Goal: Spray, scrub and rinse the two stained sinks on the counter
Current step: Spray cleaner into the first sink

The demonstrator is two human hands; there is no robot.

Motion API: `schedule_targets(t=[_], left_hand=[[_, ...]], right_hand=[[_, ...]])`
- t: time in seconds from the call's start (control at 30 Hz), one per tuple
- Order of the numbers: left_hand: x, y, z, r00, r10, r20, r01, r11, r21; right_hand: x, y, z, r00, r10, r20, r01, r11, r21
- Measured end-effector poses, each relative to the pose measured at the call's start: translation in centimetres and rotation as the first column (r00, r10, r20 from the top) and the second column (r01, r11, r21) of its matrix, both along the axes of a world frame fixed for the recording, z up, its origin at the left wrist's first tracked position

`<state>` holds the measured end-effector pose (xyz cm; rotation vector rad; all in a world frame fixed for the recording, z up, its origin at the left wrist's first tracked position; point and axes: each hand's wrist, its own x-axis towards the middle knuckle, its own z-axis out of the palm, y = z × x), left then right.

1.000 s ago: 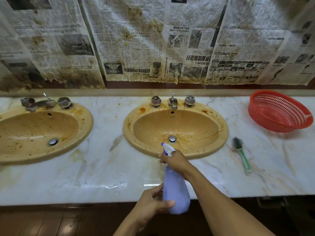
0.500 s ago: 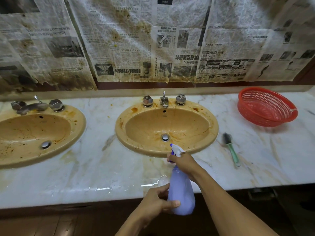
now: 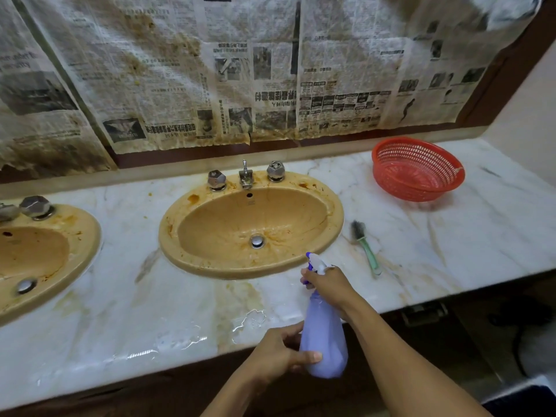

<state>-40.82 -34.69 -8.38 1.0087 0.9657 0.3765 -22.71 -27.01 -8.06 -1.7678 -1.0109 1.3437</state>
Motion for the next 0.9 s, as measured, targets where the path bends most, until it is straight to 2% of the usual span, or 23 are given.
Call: schedule_targets(t=[0.1,0.23,0.33,0.4,0.63,0.77,0.9], left_hand=[[1.2,0.2,0.1,1.0,-0.025,-0.004,0.025,1.0,0.007],[2.3,0.9,0.3,0.998,-0.056,-0.021,0.057,0.998,0.034],[2.9,1.7,0.4,0.998,-0.057,-0.032,0.059,0.996,0.063],[3.2,2.1,0.4,0.998,-0.058,-0.024,0.06,0.996,0.062],[4.2,4.8,0.8,0.992,-0.123,-0.036,0.126,0.988,0.091],[4.1,6.6,0.9,0.985,-0.164,-0.043,0.167,0.983,0.077],[4.3,8.4,1.4,0.979,-0.199,-0.042,0.202,0.976,0.078]], right_hand=[[1.1,-0.1,-0.2,0.995,-0.095,0.043,0.097,0.994,-0.044],[2.4,-0.5,0.1,0.985,-0.117,0.125,0.119,0.993,-0.011],[3.4,-0.4,0.8,0.999,-0.045,0.015,0.044,0.998,0.048],[4.1,0.0,0.7,0.997,-0.053,-0.052,0.055,0.998,0.034],[4.9,1.7,0.6,0.955,-0.291,-0.059,0.291,0.957,-0.019],[5.3,2.4,0.7,0.95,-0.283,-0.133,0.284,0.959,-0.01],[5.8,3.5,0.8,0.948,-0.29,-0.128,0.296,0.955,0.024]])
